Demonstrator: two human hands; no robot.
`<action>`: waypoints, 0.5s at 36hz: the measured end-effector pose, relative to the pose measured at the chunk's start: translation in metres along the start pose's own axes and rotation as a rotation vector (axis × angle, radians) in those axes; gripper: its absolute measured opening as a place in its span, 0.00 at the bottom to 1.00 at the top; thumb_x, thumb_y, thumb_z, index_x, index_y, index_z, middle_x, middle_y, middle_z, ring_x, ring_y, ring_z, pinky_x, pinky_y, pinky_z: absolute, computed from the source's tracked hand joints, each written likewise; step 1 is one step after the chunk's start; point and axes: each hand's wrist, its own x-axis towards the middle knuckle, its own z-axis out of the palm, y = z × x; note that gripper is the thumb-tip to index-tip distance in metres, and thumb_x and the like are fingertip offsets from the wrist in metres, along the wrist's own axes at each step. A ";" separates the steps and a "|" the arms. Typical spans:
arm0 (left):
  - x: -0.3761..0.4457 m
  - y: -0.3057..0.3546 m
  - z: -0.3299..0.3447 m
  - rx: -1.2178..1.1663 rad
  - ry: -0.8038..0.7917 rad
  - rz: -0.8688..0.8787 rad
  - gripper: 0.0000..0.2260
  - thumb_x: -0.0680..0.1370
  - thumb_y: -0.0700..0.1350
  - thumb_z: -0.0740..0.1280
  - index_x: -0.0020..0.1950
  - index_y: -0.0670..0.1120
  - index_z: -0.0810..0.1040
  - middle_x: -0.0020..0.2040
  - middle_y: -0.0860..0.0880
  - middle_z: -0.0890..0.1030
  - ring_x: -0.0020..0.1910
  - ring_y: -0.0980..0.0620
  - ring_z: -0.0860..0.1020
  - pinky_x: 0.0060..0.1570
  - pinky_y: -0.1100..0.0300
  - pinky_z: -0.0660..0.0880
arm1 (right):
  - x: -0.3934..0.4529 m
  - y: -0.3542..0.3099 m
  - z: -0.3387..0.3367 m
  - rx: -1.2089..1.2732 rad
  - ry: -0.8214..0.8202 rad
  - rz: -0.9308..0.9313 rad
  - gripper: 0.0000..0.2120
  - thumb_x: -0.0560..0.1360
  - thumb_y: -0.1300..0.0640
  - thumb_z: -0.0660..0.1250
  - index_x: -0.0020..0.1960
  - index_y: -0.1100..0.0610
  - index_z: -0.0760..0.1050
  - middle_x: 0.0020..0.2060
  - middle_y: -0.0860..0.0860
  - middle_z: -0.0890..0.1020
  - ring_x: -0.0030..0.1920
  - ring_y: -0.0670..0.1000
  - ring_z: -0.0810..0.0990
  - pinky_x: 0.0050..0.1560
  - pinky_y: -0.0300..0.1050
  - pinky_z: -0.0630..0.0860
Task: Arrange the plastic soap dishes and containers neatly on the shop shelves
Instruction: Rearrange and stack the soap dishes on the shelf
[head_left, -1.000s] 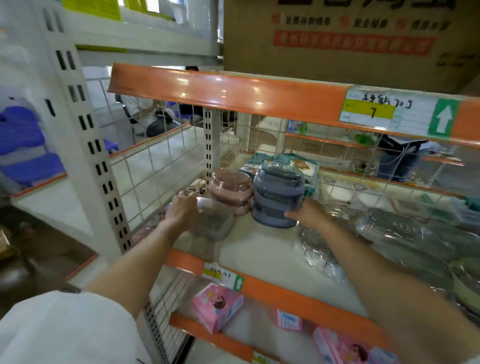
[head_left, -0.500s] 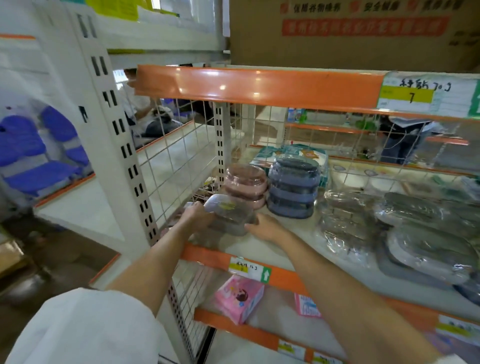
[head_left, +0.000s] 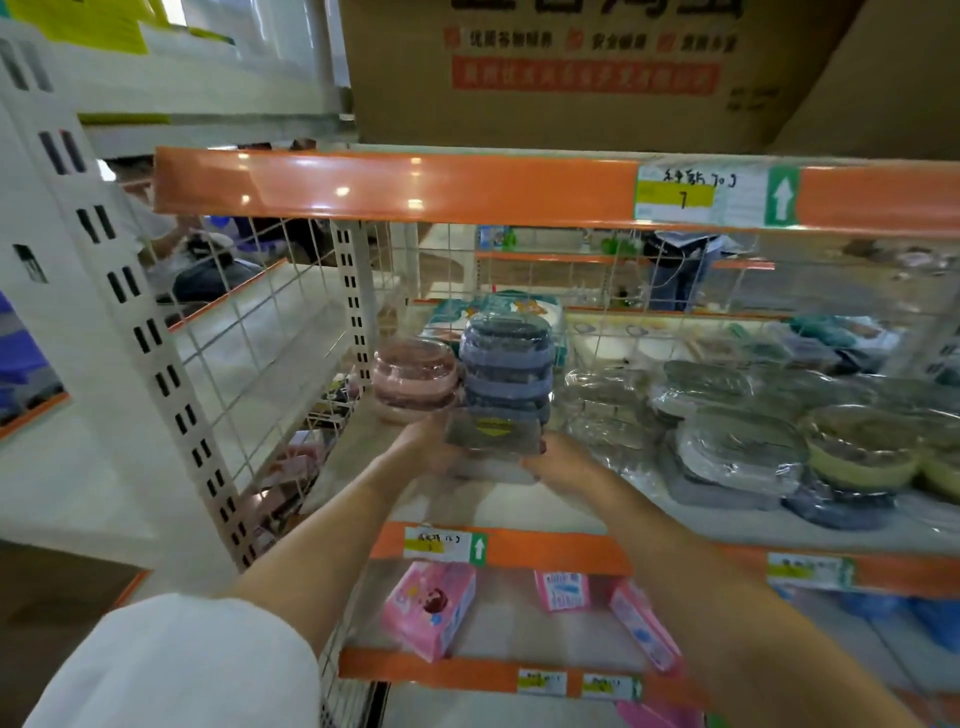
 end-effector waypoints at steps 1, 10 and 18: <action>0.005 -0.001 0.004 -0.043 0.007 0.012 0.31 0.70 0.43 0.76 0.70 0.41 0.68 0.65 0.42 0.73 0.66 0.42 0.71 0.66 0.51 0.67 | -0.003 0.003 -0.005 -0.008 -0.003 -0.004 0.06 0.79 0.60 0.63 0.46 0.60 0.77 0.37 0.50 0.77 0.34 0.45 0.71 0.26 0.28 0.64; 0.012 0.046 0.015 0.256 0.113 -0.012 0.45 0.73 0.55 0.70 0.78 0.43 0.45 0.77 0.40 0.49 0.75 0.37 0.52 0.72 0.43 0.54 | -0.010 0.023 -0.062 -0.186 0.157 -0.010 0.11 0.76 0.51 0.69 0.57 0.54 0.78 0.47 0.49 0.80 0.45 0.50 0.80 0.39 0.37 0.73; 0.030 0.076 0.037 0.304 0.073 0.103 0.34 0.75 0.52 0.68 0.75 0.44 0.57 0.73 0.43 0.58 0.73 0.40 0.56 0.69 0.43 0.59 | 0.000 0.062 -0.084 -0.643 -0.035 0.120 0.47 0.69 0.43 0.74 0.78 0.55 0.52 0.77 0.60 0.53 0.75 0.61 0.57 0.73 0.54 0.60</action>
